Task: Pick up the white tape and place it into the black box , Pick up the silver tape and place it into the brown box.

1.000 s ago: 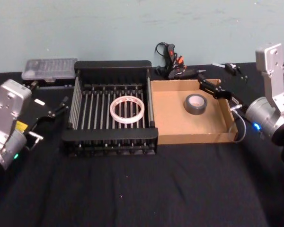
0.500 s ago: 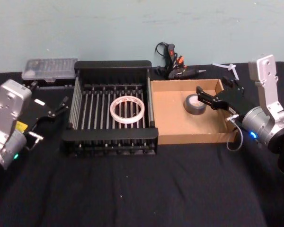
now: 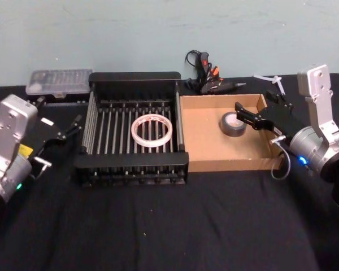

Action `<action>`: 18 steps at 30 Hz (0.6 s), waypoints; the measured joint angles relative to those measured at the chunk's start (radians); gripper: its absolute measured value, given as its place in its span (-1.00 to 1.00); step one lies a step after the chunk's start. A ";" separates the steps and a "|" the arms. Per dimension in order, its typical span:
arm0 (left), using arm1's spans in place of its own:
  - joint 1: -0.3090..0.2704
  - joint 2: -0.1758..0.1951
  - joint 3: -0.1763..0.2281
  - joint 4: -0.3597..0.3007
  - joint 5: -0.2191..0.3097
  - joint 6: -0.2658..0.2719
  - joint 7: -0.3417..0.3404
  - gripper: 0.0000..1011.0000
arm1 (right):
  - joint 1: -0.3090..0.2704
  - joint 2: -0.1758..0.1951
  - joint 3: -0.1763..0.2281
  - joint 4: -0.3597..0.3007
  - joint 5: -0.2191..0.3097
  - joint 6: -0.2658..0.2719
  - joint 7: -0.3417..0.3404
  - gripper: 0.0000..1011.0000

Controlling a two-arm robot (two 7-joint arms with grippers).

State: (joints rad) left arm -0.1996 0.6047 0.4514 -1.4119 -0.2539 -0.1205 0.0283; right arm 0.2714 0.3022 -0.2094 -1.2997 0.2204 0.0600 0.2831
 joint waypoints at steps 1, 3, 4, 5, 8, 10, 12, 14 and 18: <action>0.000 0.000 0.000 0.000 0.000 0.000 0.000 0.98 | 0.000 0.000 0.000 0.000 0.000 0.000 0.000 0.98; 0.000 0.000 0.000 0.000 0.000 0.000 0.000 0.98 | 0.000 0.000 0.000 0.000 0.000 0.000 0.000 0.98; 0.000 0.000 0.000 0.000 0.000 0.000 0.000 0.98 | 0.000 0.000 0.001 -0.001 0.000 0.000 0.000 0.98; 0.000 0.000 0.000 0.000 0.000 0.000 0.000 0.98 | 0.000 0.000 0.001 -0.001 0.000 0.000 0.000 0.98; 0.000 0.000 0.000 0.000 0.000 0.000 0.000 0.98 | -0.001 0.001 0.001 -0.001 0.001 -0.001 0.001 0.98; 0.000 0.000 0.000 0.000 0.000 0.000 0.000 0.98 | -0.001 0.001 0.001 -0.001 0.001 -0.001 0.001 0.98; 0.000 0.000 0.000 0.000 0.000 0.000 0.000 0.98 | -0.001 0.001 0.001 -0.001 0.001 -0.001 0.001 0.98; 0.000 0.000 0.000 0.000 0.000 0.000 0.000 0.98 | -0.001 0.001 0.001 -0.001 0.001 -0.001 0.001 0.98; 0.000 0.000 0.000 0.000 0.000 0.000 0.000 0.98 | -0.001 0.001 0.001 -0.002 0.001 -0.001 0.001 0.98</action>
State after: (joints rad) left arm -0.1996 0.6047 0.4514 -1.4120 -0.2539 -0.1205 0.0283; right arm 0.2705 0.3031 -0.2086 -1.3012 0.2216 0.0587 0.2838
